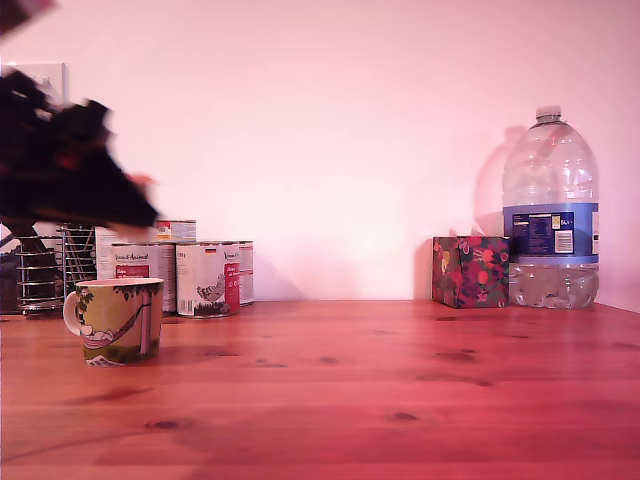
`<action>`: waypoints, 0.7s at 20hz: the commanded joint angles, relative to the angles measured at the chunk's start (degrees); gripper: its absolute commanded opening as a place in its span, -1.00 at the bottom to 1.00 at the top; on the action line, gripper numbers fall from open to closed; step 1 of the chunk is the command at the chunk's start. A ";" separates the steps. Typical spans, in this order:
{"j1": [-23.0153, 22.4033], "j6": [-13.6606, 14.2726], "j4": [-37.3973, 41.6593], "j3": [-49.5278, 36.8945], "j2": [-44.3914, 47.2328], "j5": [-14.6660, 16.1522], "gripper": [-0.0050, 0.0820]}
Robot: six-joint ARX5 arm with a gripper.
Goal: Pick up the coffee capsules from the table one by one and drop them inside the nearest coffee cup
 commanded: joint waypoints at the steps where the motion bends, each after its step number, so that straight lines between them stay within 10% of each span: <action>1: 2.29 -0.15 -0.76 -0.94 -1.01 -0.15 -0.67; 14: 12.31 1.38 -1.77 -0.92 -1.44 0.37 -0.67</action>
